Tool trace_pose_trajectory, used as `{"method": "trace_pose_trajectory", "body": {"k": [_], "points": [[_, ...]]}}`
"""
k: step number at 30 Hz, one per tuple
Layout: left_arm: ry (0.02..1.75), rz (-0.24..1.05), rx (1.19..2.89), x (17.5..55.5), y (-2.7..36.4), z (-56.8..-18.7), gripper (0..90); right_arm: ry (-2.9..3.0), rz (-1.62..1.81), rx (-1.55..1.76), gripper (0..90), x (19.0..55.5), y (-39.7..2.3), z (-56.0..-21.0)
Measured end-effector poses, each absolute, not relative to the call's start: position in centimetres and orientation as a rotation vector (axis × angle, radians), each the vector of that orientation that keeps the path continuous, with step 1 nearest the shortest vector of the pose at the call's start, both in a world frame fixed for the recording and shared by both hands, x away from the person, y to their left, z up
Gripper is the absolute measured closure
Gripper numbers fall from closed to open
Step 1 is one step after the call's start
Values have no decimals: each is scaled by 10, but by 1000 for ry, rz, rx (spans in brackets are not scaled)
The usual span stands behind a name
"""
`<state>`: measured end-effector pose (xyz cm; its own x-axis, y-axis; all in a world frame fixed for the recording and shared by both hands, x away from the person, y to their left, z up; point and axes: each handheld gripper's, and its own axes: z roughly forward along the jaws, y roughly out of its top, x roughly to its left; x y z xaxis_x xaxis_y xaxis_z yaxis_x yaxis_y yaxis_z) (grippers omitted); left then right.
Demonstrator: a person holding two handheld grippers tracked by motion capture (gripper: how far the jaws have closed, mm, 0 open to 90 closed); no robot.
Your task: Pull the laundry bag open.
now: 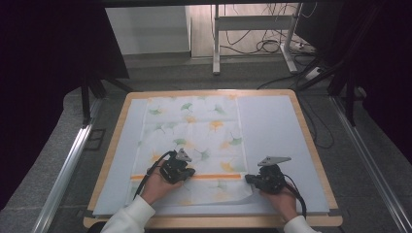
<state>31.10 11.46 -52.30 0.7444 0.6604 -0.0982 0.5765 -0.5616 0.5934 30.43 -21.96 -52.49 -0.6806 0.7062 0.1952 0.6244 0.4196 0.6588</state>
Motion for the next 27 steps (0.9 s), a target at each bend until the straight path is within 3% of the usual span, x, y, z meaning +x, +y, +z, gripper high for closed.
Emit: {"method": "trace_pose_trajectory", "body": {"k": [27], "points": [[996,202,2321,305,149,-524,900,2550,1111,1200,895,304,-220,-525]]}}
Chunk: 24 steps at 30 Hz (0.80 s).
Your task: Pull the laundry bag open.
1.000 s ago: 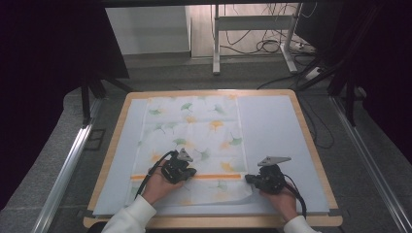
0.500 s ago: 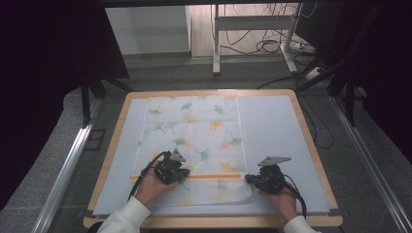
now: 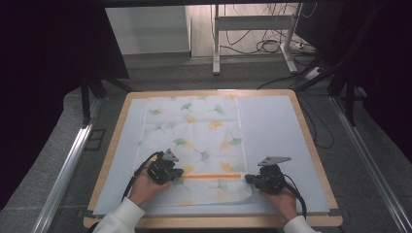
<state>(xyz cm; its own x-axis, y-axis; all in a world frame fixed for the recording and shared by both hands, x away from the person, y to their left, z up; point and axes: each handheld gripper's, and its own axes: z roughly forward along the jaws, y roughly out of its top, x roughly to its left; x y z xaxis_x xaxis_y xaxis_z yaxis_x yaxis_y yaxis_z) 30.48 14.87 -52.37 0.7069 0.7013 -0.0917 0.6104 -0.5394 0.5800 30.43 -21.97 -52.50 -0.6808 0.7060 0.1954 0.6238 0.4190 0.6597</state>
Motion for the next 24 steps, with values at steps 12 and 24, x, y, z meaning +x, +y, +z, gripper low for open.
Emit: {"method": "trace_pose_trajectory", "body": {"k": [12,24], "points": [[1023,212,2317,303,162,-524,900,2551,1109,1198,895,304,-220,-525],[1047,223,2316,300,175,-524,900,2550,1108,1198,895,304,-220,-525]]}}
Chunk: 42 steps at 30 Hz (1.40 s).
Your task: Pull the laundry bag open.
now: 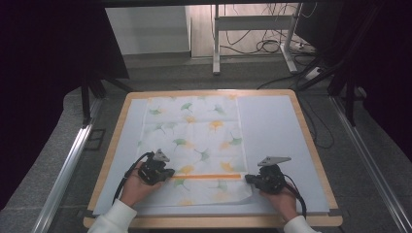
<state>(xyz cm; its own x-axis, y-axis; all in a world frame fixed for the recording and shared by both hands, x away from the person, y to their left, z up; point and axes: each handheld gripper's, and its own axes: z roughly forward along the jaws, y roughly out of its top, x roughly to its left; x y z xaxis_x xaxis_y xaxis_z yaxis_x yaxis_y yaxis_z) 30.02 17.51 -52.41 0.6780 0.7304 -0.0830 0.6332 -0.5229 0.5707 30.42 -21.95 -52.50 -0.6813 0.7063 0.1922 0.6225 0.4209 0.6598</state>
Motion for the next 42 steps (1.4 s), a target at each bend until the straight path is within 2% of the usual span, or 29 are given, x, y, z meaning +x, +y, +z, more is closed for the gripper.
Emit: {"method": "trace_pose_trajectory", "body": {"k": [42], "points": [[1150,250,2287,293,217,-526,900,2551,1106,1195,895,304,-219,-525]]}}
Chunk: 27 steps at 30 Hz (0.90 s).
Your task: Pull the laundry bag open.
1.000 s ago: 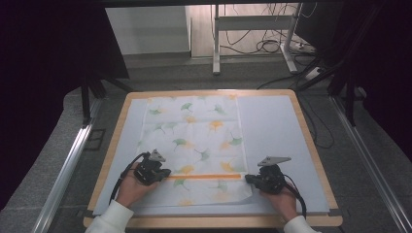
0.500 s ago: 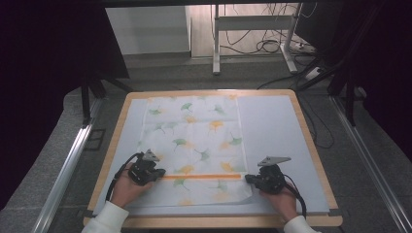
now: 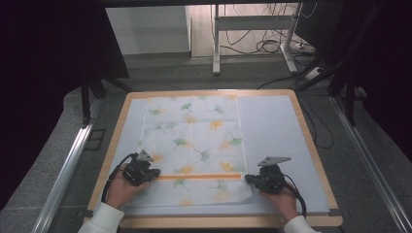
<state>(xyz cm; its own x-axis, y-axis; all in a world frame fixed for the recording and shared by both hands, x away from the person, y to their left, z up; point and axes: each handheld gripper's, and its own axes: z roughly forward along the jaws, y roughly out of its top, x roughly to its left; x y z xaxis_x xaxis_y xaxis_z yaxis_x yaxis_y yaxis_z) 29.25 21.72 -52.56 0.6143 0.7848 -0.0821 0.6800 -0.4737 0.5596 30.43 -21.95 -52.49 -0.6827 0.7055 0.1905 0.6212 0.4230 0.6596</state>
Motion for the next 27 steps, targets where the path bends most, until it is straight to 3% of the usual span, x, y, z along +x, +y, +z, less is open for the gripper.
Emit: {"method": "trace_pose_trajectory", "body": {"k": [27], "points": [[1259,273,2225,283,261,-529,900,2552,1110,1198,895,305,-220,-525]]}}
